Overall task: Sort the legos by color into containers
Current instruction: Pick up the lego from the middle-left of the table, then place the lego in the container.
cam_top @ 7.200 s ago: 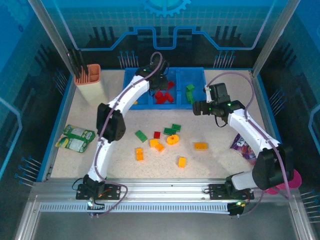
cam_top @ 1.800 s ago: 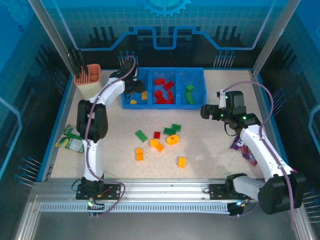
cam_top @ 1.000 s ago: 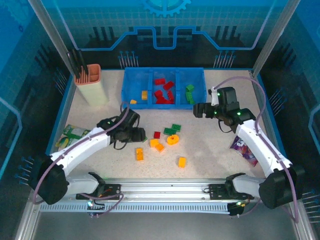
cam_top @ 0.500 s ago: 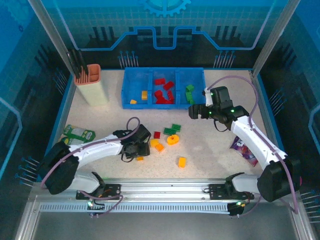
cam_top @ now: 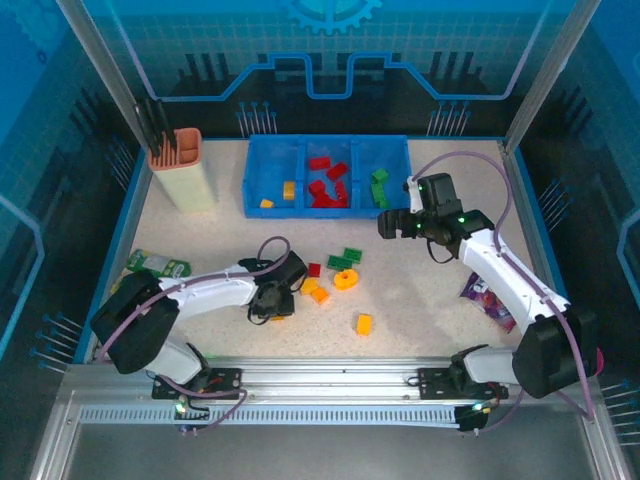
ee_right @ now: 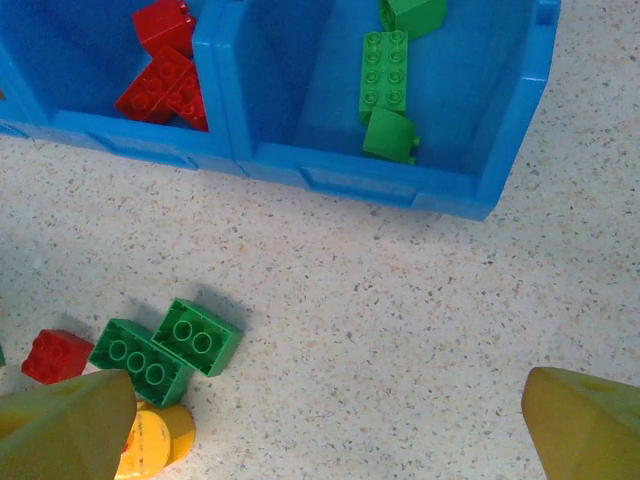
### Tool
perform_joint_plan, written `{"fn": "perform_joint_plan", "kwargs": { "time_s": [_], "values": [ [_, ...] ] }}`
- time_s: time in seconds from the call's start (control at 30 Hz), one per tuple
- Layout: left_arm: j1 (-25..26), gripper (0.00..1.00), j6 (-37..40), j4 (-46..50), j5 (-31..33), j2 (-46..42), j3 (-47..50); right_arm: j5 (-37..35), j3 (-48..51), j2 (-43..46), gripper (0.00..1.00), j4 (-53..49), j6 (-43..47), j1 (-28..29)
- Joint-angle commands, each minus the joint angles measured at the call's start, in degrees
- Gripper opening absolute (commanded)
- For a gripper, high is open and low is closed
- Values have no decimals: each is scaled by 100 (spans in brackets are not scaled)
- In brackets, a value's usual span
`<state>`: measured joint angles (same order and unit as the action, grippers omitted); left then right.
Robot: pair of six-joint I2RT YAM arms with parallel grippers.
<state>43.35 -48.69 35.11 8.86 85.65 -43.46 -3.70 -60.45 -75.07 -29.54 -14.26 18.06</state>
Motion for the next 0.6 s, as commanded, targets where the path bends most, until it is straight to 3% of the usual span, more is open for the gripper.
{"fn": "perform_joint_plan", "kwargs": {
  "time_s": [0.0, 0.33, 0.57],
  "values": [
    [-64, 21, 417, 72, 126, 146, -511, -87, -100, -84, 100, -35, 97, 91],
    [-1475, 17, 1921, 319, 234, 305, -2348, -120, 48, -125, 100, 128, 225, 86],
    [-2300, 17, 2517, -136, 388, 1581, -4046, 55, -69, -464, 100, 253, 289, 81]
  ]
}}
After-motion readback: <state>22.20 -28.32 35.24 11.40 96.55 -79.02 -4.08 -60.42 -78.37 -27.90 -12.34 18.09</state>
